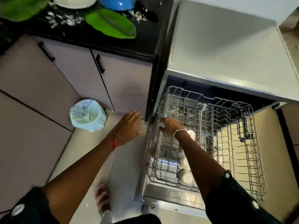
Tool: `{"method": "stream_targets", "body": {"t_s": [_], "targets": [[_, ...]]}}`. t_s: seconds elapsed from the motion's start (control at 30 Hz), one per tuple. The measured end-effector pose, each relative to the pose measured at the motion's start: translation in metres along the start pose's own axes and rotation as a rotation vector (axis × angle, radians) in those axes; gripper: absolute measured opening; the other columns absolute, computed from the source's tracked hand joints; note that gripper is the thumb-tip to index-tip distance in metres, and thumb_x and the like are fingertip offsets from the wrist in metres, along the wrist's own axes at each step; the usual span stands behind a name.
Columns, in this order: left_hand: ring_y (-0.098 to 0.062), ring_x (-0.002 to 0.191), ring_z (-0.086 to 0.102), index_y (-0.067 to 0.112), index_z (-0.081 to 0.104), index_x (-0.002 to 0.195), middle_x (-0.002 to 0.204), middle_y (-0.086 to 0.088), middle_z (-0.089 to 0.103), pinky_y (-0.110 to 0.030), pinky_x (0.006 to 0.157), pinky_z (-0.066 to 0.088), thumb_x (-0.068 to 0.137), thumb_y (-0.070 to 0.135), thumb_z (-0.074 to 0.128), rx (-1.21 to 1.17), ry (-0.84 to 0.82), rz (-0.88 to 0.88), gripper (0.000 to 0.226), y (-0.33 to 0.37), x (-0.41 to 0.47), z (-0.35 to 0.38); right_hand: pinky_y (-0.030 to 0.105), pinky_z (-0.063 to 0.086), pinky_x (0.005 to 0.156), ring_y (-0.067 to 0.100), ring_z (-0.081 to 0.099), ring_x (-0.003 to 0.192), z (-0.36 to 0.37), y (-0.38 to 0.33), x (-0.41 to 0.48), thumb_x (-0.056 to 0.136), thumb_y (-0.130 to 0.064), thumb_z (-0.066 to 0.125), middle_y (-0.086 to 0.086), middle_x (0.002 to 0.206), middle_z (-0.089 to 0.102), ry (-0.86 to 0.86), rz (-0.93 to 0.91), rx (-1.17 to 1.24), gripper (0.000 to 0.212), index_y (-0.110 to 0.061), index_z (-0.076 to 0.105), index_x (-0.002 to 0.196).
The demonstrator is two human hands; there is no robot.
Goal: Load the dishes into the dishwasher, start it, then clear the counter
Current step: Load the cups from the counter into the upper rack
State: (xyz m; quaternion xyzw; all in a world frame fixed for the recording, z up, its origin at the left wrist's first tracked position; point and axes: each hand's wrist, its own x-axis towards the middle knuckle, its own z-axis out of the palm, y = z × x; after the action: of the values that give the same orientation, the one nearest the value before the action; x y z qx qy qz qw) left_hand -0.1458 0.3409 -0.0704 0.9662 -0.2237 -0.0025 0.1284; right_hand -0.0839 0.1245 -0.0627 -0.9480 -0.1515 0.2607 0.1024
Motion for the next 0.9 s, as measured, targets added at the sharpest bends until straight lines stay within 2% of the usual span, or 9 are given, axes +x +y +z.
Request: {"method": "stream_targets", "body": {"t_s": [0.13, 0.2, 0.27, 0.33, 0.4, 0.5, 0.6, 0.73, 0.9], "targets": [[-0.037, 0.109, 0.058, -0.005, 0.060, 0.112, 0.117, -0.022, 0.060, -0.047, 0.092, 0.047, 0.077, 0.034, 0.046, 0.031, 0.083, 0.035, 0.054, -0.049, -0.024, -0.052, 0.038, 0.044, 0.091, 0.036, 0.054, 0.113, -0.016, -0.083, -0.005, 0.087, -0.019, 0.051, 0.022, 0.120, 0.057, 0.043, -0.024, -0.006, 0.033, -0.007, 0.058, 0.117], [-0.032, 0.110, 0.055, -0.005, 0.060, 0.110, 0.112, -0.023, 0.061, -0.038, 0.099, 0.038, 0.075, 0.034, 0.044, 0.030, 0.136, 0.031, 0.055, -0.077, -0.040, -0.077, 0.037, 0.044, 0.090, 0.035, 0.055, 0.112, -0.022, -0.123, -0.003, 0.087, -0.019, 0.052, 0.021, 0.118, 0.059, 0.057, -0.061, 0.006, 0.031, -0.007, 0.059, 0.115], [-0.028, 0.110, 0.044, -0.003, 0.057, 0.110, 0.109, -0.022, 0.062, -0.035, 0.098, 0.030, 0.073, 0.034, 0.045, 0.036, 0.190, 0.020, 0.053, -0.104, -0.053, -0.102, 0.035, 0.044, 0.093, 0.031, 0.055, 0.112, -0.029, -0.158, 0.002, 0.088, -0.021, 0.053, 0.019, 0.114, 0.061, 0.064, -0.085, 0.010, 0.032, -0.008, 0.058, 0.116], [-0.026, 0.109, 0.042, 0.000, 0.055, 0.110, 0.108, -0.021, 0.063, -0.036, 0.098, 0.032, 0.072, 0.034, 0.045, 0.060, 0.217, -0.004, 0.052, -0.132, -0.068, -0.129, 0.034, 0.044, 0.095, 0.029, 0.055, 0.112, -0.039, -0.194, 0.009, 0.089, -0.024, 0.052, 0.018, 0.113, 0.062, 0.080, -0.113, -0.002, 0.033, -0.010, 0.057, 0.119], [-0.031, 0.108, 0.052, 0.002, 0.058, 0.108, 0.107, -0.019, 0.065, -0.038, 0.090, 0.047, 0.070, 0.036, 0.043, 0.091, 0.197, -0.042, 0.053, -0.157, -0.081, -0.158, 0.032, 0.041, 0.095, 0.030, 0.053, 0.113, -0.050, -0.226, 0.018, 0.090, -0.025, 0.052, 0.017, 0.117, 0.060, 0.099, -0.140, -0.046, 0.033, -0.011, 0.057, 0.119], [-0.037, 0.102, 0.063, 0.003, 0.056, 0.111, 0.110, -0.019, 0.064, -0.054, 0.079, 0.049, 0.071, 0.037, 0.043, 0.120, 0.200, -0.103, 0.054, -0.190, -0.092, -0.193, 0.032, 0.042, 0.095, 0.031, 0.053, 0.113, -0.070, -0.265, 0.033, 0.090, -0.029, 0.051, 0.015, 0.119, 0.058, 0.133, -0.180, -0.095, 0.034, -0.014, 0.057, 0.120], [-0.032, 0.100, 0.065, 0.009, 0.047, 0.112, 0.108, -0.015, 0.066, -0.050, 0.075, 0.052, 0.072, 0.040, 0.041, 0.175, 0.224, -0.158, 0.052, -0.219, -0.096, -0.219, 0.032, 0.041, 0.094, 0.029, 0.053, 0.112, -0.089, -0.295, 0.050, 0.090, -0.030, 0.050, 0.014, 0.120, 0.058, 0.153, -0.234, -0.129, 0.033, -0.015, 0.057, 0.119], [-0.029, 0.095, 0.067, 0.010, 0.047, 0.109, 0.104, -0.012, 0.069, -0.043, 0.069, 0.055, 0.070, 0.043, 0.039, 0.205, 0.234, -0.220, 0.052, -0.248, -0.092, -0.234, 0.029, 0.041, 0.091, 0.029, 0.053, 0.111, -0.111, -0.321, 0.076, 0.089, -0.026, 0.049, 0.014, 0.115, 0.061, 0.196, -0.309, -0.156, 0.029, -0.014, 0.060, 0.113], [-0.027, 0.109, 0.055, 0.011, 0.053, 0.109, 0.108, -0.012, 0.066, -0.041, 0.074, 0.054, 0.074, 0.047, 0.041, 0.222, 0.234, -0.241, 0.052, -0.287, -0.066, -0.236, 0.031, 0.042, 0.084, 0.031, 0.055, 0.106, -0.141, -0.328, 0.116, 0.091, -0.021, 0.046, 0.016, 0.110, 0.062, 0.218, -0.368, -0.176, 0.024, -0.008, 0.062, 0.103]]}}
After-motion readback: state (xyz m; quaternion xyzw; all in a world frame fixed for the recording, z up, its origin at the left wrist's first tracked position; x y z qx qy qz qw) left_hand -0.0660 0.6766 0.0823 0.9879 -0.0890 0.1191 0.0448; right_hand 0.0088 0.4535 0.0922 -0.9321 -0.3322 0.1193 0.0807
